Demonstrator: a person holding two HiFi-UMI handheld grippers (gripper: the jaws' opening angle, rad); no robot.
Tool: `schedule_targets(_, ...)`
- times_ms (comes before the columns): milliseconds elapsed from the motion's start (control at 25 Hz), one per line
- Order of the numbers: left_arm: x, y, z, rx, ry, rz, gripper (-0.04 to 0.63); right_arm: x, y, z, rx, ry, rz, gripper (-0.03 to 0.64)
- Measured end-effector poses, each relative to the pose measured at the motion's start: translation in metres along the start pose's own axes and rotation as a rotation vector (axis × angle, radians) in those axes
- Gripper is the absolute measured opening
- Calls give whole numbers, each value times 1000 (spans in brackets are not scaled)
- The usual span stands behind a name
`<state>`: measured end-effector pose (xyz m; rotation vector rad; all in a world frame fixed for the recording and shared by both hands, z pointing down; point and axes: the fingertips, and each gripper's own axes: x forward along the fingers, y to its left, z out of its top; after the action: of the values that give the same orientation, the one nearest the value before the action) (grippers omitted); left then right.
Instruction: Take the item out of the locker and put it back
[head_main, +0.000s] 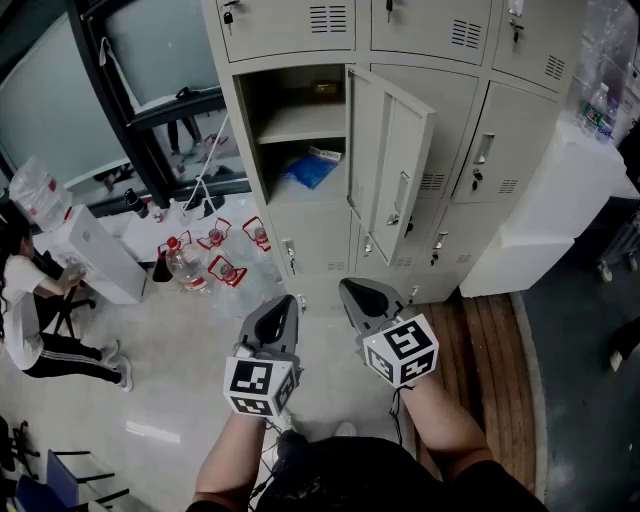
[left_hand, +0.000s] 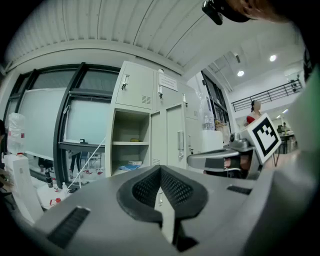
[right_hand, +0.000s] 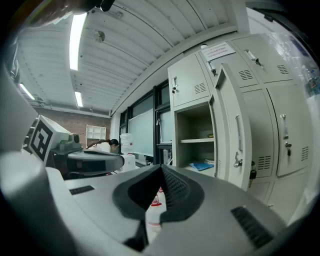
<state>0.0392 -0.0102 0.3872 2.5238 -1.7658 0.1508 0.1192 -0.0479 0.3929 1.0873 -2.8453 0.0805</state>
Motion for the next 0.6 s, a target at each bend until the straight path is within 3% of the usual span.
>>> schedule_targets(600, 9, 10, 0, -15, 9, 4, 5, 12, -7, 4, 13, -15, 8, 2)
